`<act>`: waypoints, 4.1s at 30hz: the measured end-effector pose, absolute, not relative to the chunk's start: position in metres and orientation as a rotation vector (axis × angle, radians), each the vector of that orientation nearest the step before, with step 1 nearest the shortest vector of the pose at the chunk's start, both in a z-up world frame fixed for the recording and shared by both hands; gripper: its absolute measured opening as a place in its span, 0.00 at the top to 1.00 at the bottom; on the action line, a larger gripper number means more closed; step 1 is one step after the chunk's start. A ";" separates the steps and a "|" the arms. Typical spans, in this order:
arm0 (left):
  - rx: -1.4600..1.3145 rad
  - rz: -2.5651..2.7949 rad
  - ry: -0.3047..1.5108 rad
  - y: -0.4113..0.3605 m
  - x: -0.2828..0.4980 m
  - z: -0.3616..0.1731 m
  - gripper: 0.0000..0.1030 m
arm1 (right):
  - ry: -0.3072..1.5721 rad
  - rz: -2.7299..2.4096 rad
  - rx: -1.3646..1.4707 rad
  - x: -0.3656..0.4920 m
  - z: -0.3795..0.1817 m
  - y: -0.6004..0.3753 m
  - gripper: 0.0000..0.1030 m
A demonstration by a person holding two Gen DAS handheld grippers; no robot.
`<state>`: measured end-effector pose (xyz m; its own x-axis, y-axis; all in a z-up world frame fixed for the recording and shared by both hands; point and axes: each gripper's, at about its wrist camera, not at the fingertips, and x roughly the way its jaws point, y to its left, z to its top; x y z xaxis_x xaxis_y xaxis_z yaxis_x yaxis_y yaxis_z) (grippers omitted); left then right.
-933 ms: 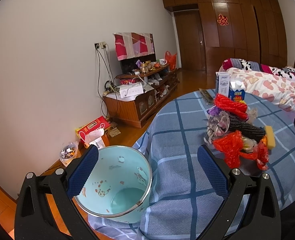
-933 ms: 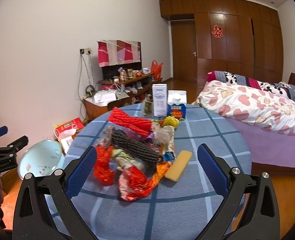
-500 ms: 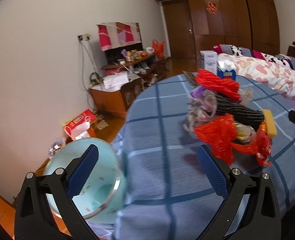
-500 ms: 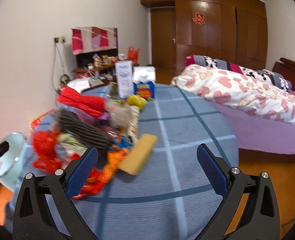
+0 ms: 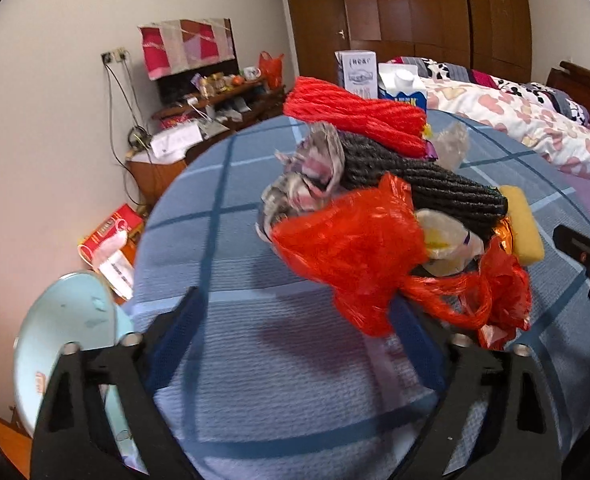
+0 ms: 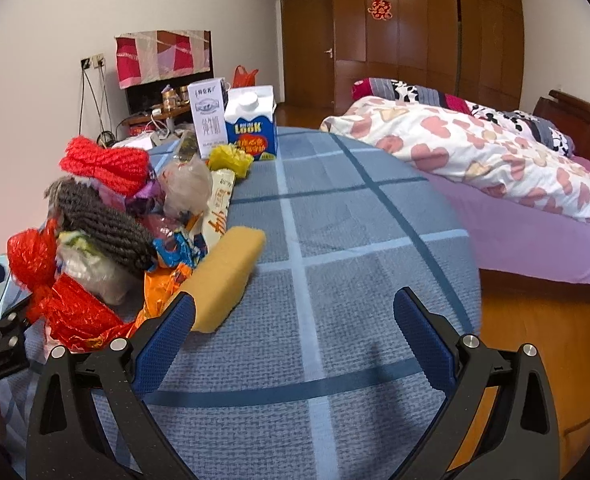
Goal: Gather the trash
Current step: 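Grasp the red plastic bag with the left tool while the right tool grasps the yellow sponge, then carry the red bag with the left tool while the right tool carries the sponge over the bin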
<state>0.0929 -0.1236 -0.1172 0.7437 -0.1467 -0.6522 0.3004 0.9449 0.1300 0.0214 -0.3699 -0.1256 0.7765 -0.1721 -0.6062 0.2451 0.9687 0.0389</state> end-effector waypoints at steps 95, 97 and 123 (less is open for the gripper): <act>0.097 0.312 0.716 0.173 0.069 -0.080 0.91 | 0.603 0.585 -0.214 0.120 -0.081 -0.036 0.82; 0.098 0.317 0.719 0.175 0.068 -0.080 0.91 | 0.604 0.594 -0.221 0.122 -0.083 -0.029 0.82; 0.098 0.292 0.734 0.175 0.074 -0.084 0.83 | 0.630 0.667 -0.243 0.115 -0.090 -0.005 0.75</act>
<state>0.0736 0.1749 -0.0844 0.7042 0.2962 -0.6453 -0.2283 0.9550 0.1892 0.1155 -0.0052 -0.0901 0.6100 0.5000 -0.6148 -0.6420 0.7666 -0.0135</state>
